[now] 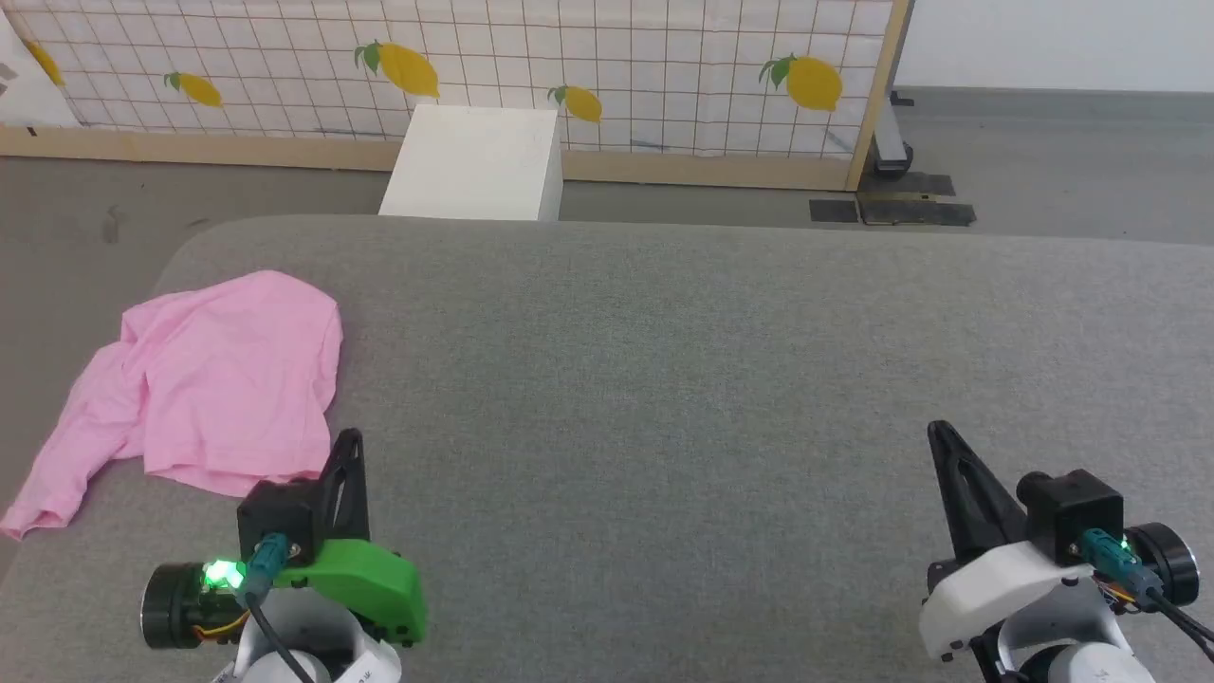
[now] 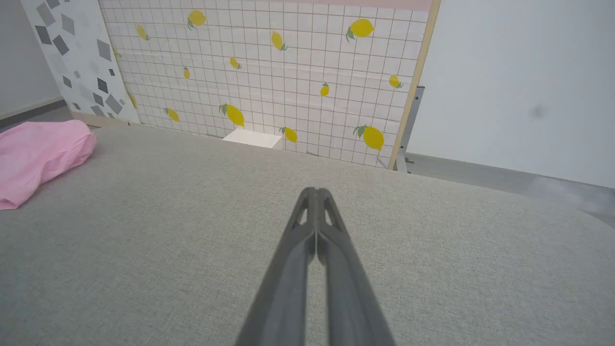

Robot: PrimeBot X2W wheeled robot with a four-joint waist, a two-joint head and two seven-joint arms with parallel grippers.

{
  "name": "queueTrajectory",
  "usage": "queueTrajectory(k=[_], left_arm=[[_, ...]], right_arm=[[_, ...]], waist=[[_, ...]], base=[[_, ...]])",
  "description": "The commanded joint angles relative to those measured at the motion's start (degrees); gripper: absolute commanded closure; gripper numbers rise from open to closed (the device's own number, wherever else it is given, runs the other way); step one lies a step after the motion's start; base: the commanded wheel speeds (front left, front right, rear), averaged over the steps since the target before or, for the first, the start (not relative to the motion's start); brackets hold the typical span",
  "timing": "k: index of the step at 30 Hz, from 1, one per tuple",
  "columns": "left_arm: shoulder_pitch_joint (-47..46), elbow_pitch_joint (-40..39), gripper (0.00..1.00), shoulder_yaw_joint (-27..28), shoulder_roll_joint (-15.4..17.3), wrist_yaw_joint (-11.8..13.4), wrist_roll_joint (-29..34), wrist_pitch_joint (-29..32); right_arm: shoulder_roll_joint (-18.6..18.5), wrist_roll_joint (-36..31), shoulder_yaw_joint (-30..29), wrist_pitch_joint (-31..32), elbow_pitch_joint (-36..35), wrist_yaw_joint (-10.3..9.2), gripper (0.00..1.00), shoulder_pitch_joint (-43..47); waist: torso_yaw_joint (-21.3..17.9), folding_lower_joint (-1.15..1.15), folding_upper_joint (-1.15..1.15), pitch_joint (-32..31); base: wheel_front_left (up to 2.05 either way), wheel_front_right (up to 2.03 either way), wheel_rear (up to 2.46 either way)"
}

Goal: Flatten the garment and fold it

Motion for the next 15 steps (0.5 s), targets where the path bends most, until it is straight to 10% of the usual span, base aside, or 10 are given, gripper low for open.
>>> queueTrajectory(k=[1,15], left_arm=[[0.65,-0.15,1.0,0.14,-0.17,0.38,0.58,0.07],[0.65,-0.15,1.0,0.14,-0.17,0.38,0.58,0.07]], right_arm=[[0.14,-0.43,0.06,-0.01,-0.31,-0.09,1.0,-0.96],[0.14,-0.43,0.06,-0.01,-0.31,-0.09,1.0,-0.96]], waist=[[0.0,0.0,0.0,0.0],[0.0,0.0,0.0,0.0]], base=[[0.0,0.0,0.0],[0.0,0.0,0.0]])
